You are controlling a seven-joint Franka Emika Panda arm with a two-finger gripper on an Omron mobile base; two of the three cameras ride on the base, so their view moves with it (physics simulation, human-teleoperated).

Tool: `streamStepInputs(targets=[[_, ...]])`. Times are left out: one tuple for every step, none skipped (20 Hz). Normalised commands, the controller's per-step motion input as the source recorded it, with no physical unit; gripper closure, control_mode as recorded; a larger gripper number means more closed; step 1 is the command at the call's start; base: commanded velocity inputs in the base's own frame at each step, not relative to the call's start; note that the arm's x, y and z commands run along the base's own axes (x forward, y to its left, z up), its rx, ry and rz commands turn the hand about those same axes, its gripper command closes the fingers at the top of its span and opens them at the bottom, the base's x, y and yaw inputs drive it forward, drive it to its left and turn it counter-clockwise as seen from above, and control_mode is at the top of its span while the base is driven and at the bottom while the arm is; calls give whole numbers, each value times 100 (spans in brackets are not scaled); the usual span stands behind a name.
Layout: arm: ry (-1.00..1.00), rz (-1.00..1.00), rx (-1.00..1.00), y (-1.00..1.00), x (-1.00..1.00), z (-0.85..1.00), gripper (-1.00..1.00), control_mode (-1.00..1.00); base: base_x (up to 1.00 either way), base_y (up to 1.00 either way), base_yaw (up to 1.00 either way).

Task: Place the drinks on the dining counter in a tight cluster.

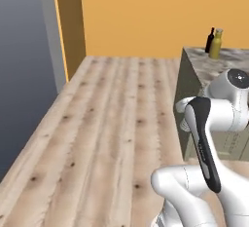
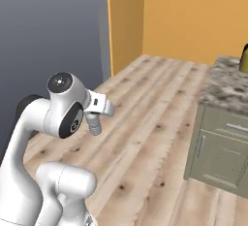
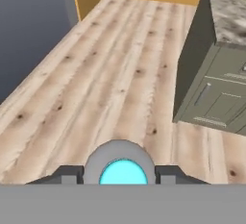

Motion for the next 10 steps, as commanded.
streamStepInputs(targets=[[0, 0, 0, 0, 0, 0, 100, 100, 100, 75, -35], [0, 0, 0, 0, 0, 0, 100, 100, 100, 75, -35], [0, 0, 0, 0, 0, 0, 100, 100, 100, 75, -35], [0, 0, 0, 0, 0, 0, 100, 100, 100, 77, -36], [0, 0, 0, 0, 0, 0, 100, 100, 100, 79, -37], [0, 0, 0, 0, 0, 0, 100, 100, 100, 79, -39], [0, 0, 0, 0, 0, 0, 100, 100, 100, 69, -44], [0, 0, 0, 0, 0, 0, 100, 100, 100, 57, -48], [0, 0, 0, 0, 0, 0, 100, 100, 100, 49, -54], [0, 0, 0, 0, 0, 0, 100, 100, 100, 41, -61]])
